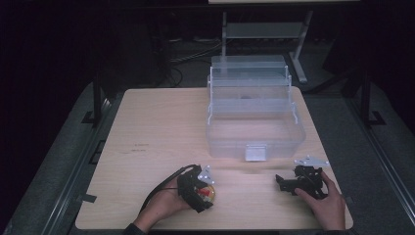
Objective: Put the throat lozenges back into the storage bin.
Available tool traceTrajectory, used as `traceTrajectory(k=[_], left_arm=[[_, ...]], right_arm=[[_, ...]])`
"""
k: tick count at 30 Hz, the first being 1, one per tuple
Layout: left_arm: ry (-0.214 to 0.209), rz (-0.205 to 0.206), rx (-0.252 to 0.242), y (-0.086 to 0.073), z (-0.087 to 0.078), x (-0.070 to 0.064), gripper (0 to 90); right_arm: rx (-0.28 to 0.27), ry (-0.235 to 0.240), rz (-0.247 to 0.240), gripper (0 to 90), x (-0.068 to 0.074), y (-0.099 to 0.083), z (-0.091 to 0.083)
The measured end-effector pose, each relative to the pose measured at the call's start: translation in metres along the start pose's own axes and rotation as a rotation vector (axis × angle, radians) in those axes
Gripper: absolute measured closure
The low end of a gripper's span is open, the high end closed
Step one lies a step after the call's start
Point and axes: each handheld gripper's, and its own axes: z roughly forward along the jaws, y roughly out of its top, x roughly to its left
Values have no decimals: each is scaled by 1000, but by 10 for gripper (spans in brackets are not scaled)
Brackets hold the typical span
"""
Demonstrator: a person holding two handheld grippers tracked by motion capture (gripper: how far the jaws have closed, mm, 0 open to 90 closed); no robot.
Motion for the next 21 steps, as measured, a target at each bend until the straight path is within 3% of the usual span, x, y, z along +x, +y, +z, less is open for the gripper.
traceTrajectory(k=[21], left_arm=[[-8,-22,-23,1,-11,3,194]], right_arm=[[0,0,0,0,0,0,0]])
